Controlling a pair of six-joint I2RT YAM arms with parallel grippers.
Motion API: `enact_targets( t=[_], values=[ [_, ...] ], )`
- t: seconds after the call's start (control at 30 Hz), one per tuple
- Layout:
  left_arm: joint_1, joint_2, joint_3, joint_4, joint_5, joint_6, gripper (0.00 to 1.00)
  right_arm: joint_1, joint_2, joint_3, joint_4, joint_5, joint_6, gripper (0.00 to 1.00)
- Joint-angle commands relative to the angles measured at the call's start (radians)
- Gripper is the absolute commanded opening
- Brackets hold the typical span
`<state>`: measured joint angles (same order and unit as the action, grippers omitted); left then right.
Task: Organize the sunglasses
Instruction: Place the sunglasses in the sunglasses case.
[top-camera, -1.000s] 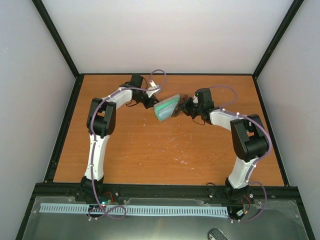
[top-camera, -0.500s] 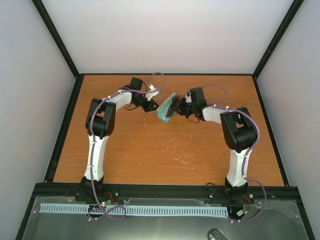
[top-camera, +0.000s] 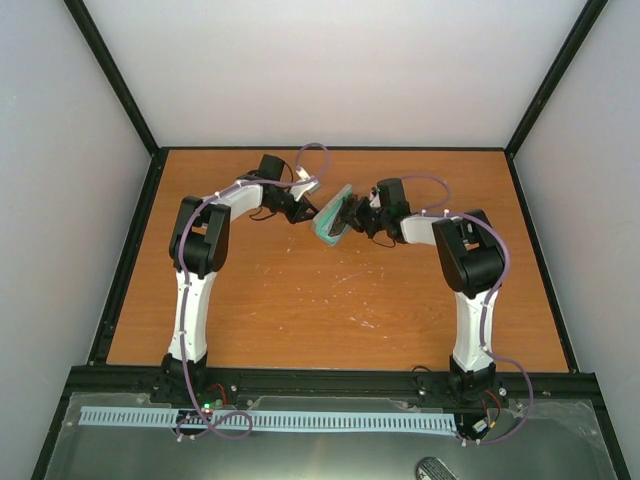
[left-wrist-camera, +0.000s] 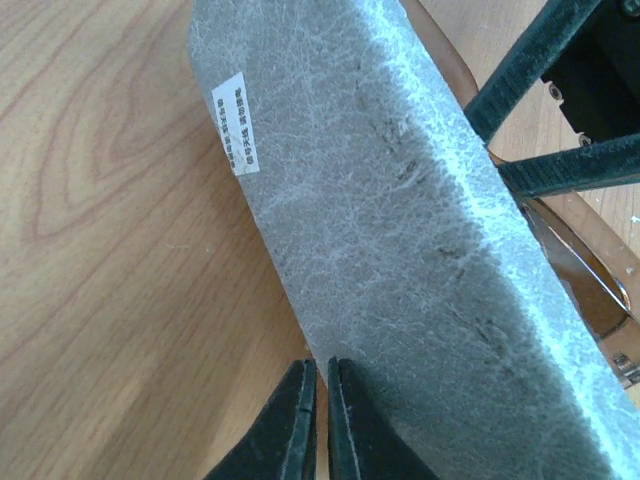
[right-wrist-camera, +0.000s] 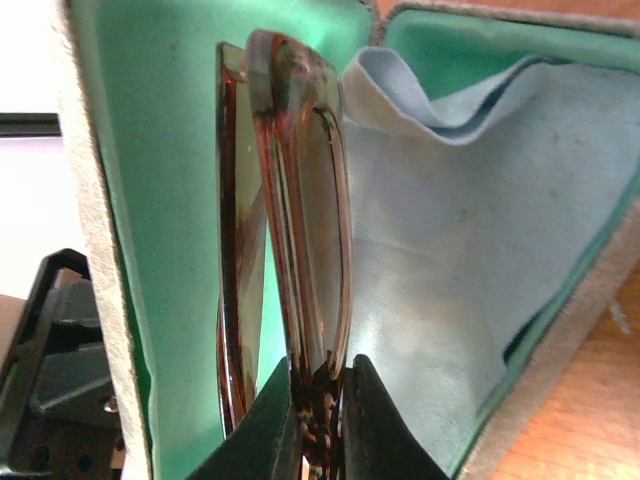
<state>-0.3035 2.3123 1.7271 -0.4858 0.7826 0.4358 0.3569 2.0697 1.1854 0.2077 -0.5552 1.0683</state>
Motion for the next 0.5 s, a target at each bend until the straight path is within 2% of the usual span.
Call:
enact_targets(
  t=[0.0,0.23,0.47],
  values=[
    [-0.003,-0.042,-0.006,0.026,0.033,-0.018,0.05,0.012,0.03,-0.005,0.116,-0.009,0.057,0.03],
    [-0.003,-0.042,-0.013,0.034,0.032,-0.017,0.05,0.025,0.057,0.023,0.06,-0.003,0.03,0.03],
    [-0.003,-0.043,-0.015,0.037,0.033,-0.019,0.05,0.025,0.069,0.028,0.028,0.002,0.011,0.11]
  ],
)
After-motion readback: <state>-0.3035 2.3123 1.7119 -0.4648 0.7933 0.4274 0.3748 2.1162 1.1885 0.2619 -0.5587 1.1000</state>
